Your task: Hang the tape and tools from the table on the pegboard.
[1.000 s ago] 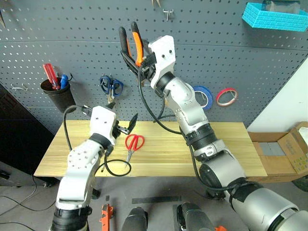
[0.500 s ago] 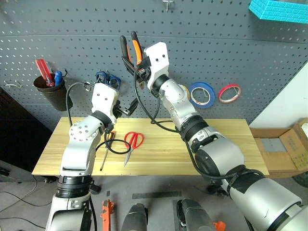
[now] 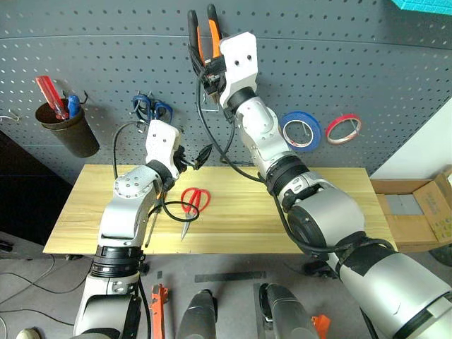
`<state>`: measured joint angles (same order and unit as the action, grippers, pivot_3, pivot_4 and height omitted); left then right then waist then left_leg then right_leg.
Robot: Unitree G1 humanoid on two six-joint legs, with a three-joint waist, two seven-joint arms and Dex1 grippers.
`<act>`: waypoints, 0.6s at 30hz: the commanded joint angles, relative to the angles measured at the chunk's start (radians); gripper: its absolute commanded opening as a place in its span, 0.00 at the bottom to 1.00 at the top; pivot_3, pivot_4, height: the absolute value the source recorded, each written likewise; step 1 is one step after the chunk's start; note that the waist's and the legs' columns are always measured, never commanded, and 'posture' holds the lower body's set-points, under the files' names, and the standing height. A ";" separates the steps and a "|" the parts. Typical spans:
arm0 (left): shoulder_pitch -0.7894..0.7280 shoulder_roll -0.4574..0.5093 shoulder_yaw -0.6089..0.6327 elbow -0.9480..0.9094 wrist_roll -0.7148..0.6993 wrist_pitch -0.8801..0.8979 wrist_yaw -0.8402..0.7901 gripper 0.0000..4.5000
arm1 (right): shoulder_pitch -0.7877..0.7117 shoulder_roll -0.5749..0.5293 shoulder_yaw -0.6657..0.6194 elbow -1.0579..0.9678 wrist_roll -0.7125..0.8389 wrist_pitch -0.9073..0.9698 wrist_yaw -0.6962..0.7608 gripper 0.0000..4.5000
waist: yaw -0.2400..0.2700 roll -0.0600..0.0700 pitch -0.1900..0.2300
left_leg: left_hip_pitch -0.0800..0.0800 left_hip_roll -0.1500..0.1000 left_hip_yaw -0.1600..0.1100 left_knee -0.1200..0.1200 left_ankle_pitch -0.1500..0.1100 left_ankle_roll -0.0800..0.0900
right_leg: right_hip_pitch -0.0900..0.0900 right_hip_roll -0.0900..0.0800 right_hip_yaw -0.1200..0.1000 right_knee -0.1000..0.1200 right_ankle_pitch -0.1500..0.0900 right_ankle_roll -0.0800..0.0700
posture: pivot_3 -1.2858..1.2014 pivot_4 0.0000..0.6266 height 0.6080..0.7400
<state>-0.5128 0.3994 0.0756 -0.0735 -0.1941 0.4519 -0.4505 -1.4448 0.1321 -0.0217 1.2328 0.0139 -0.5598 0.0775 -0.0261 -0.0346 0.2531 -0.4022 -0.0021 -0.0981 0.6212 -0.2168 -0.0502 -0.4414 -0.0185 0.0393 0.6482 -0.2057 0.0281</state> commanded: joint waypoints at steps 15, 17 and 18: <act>0.033 0.085 0.060 -0.221 -0.061 0.115 -0.010 1.00 | -0.018 0.049 -0.033 0.012 -0.057 -0.167 -0.260 0.62 | 0.018 0.000 0.003 | 0.000 0.000 -0.001 -0.002 0.000 0.000 | 0.000 0.000 0.000 -0.001 0.000 0.000 | 0.62 0.40 1.00; 0.037 0.096 0.071 -0.242 -0.070 0.137 -0.005 1.00 | -0.020 0.050 -0.037 0.016 -0.057 -0.169 -0.263 0.62 | 0.024 0.000 0.004 | 0.000 0.000 -0.001 -0.003 0.000 0.000 | -0.001 0.000 0.000 -0.001 0.000 0.000 | 0.62 0.41 1.00; 0.041 0.101 0.077 -0.253 -0.072 0.148 -0.002 1.00 | -0.020 0.051 -0.039 0.017 -0.056 -0.170 -0.263 0.62 | 0.026 0.000 0.005 | 0.000 0.000 -0.001 -0.003 0.000 0.000 | -0.001 0.000 -0.001 -0.001 0.000 0.000 | 0.62 0.41 1.00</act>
<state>-0.4736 0.4873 0.1255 -0.2663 -0.2502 0.5888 -0.4586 -1.4401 0.1651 -0.0566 1.2720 -0.0377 -0.6926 -0.1787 0.0001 -0.0346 0.2585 -0.4019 -0.0021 -0.0991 0.6179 -0.2167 -0.0503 -0.4420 -0.0183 0.0388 0.6471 -0.2060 0.0278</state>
